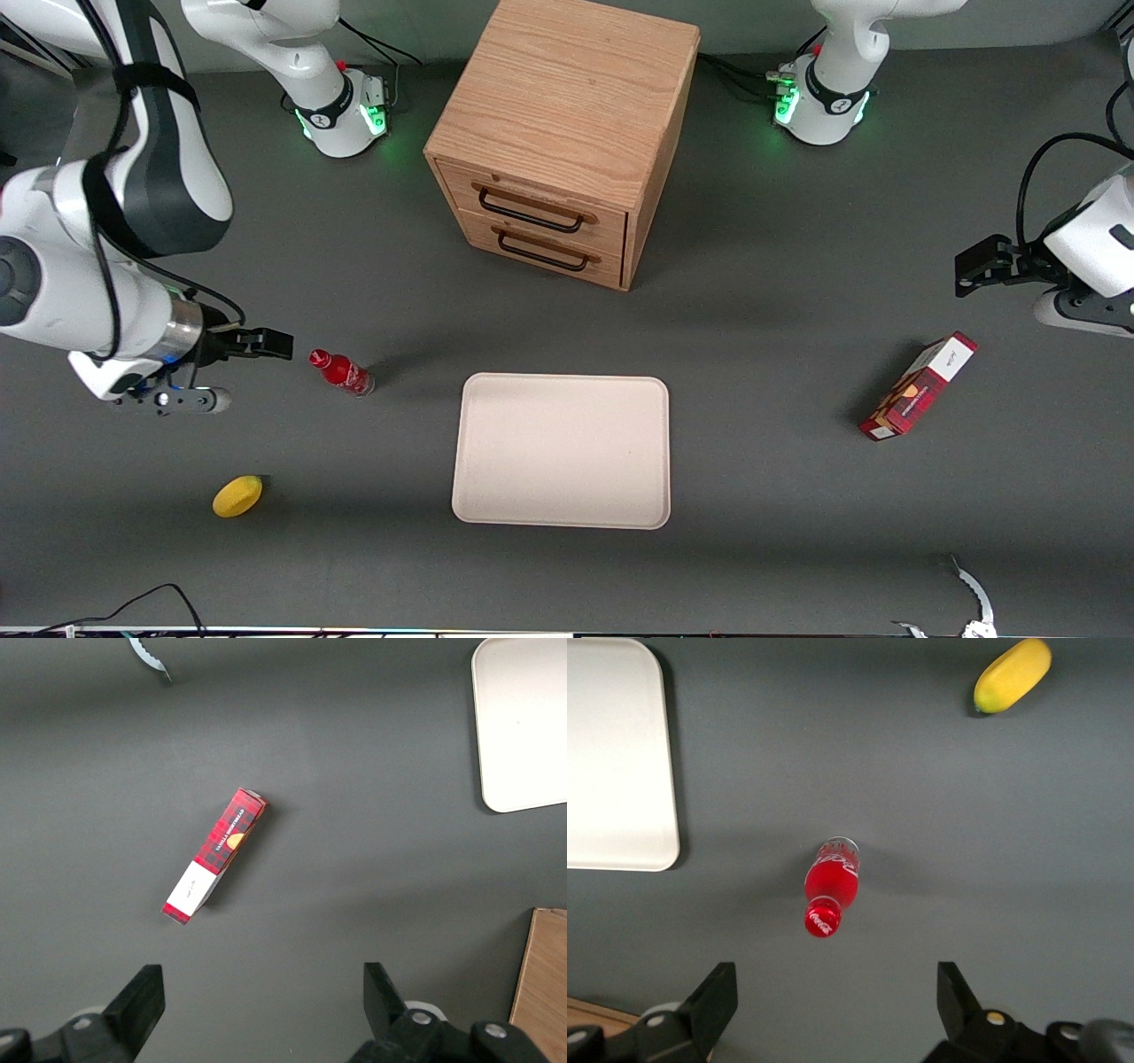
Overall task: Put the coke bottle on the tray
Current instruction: 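Move the open right gripper down over the red Coca-Cola bottle's cap end, then close the right gripper around the bottle's cap end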
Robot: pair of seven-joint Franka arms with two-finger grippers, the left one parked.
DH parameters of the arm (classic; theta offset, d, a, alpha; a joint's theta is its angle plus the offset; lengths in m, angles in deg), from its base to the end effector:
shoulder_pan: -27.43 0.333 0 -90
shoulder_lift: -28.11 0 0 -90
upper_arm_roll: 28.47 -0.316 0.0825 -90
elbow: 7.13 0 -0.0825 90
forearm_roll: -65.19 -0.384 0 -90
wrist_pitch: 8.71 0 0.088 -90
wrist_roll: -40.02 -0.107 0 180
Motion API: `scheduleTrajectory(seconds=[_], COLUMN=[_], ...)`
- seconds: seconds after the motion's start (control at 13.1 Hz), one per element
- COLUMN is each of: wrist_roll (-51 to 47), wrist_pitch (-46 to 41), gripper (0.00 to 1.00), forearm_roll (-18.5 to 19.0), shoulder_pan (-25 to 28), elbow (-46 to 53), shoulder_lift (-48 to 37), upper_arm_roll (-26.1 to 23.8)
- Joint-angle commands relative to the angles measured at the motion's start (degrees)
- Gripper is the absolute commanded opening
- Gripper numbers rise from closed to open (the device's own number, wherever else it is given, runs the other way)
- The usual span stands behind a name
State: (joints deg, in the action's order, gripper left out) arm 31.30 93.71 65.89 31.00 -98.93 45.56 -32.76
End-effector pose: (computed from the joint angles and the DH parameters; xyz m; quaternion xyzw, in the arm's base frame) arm 0.6325 0.0815 0.4448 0.9982 -0.0069 -0.0593 0.0032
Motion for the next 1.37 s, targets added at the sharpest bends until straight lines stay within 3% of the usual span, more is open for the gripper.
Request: scheduleTrajectory(seconds=[0.0,0.46,0.84,1.07,1.3], wrist_roll=[1.60,1.86,1.87,1.87,1.87], wrist_pitch=[6.98,21.04,25.02,25.46,25.46], gripper=[1.00,1.00,0.93,0.64,0.24], forearm_roll=[-0.87,0.62,2.38,2.38,2.38], shoulder_pan=[0.39,0.13,0.22,0.30,0.30], elbow=[-7.93,-21.11,-24.30,-24.30,-24.39], shoulder_lift=[-2.60,-4.61,-4.44,-4.27,-4.27], upper_arm_roll=[-0.02,-1.87,-1.96,-1.96,-1.96])
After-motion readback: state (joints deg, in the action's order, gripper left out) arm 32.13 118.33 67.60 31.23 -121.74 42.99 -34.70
